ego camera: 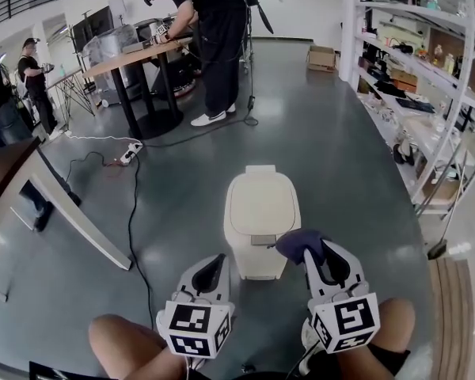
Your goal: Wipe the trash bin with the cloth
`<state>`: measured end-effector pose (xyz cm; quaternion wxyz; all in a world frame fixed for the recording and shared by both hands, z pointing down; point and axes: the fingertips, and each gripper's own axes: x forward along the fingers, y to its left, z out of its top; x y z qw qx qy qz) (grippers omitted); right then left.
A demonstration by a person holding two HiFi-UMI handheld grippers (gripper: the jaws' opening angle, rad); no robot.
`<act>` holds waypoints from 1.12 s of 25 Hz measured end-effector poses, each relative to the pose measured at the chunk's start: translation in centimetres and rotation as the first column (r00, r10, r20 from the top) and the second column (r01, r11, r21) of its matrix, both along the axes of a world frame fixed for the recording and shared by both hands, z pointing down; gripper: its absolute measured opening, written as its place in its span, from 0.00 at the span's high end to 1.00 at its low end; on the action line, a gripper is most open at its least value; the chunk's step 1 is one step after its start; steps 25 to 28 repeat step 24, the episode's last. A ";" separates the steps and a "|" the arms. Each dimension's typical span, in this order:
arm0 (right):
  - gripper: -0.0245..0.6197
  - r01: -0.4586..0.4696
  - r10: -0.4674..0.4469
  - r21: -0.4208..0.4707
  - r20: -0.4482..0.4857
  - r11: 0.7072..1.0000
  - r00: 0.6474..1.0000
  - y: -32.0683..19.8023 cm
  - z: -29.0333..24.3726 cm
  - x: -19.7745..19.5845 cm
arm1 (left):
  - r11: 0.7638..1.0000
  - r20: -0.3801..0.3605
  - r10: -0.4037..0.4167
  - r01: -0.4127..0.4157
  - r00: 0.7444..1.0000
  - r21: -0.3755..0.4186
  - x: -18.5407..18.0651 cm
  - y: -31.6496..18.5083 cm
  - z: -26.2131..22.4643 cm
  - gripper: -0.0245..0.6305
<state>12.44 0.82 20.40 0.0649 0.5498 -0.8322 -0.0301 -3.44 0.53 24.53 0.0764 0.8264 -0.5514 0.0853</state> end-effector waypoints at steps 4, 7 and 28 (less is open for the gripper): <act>0.82 -0.003 0.003 0.006 -0.011 1.000 1.000 0.1 0.3 -0.2 | 1.000 -0.005 0.000 0.000 1.000 -0.006 0.1 0.1 0.2 0.96; 0.82 0.001 -0.001 0.011 -0.017 1.000 1.000 0.2 0.6 -0.6 | 1.000 -0.006 0.008 -0.008 1.000 -0.002 0.3 0.1 0.0 0.96; 0.82 -0.009 0.009 0.000 -0.031 1.000 0.999 -0.1 1.6 -2.5 | 0.999 -0.070 0.000 -0.003 0.998 -0.041 -0.9 0.3 0.3 0.96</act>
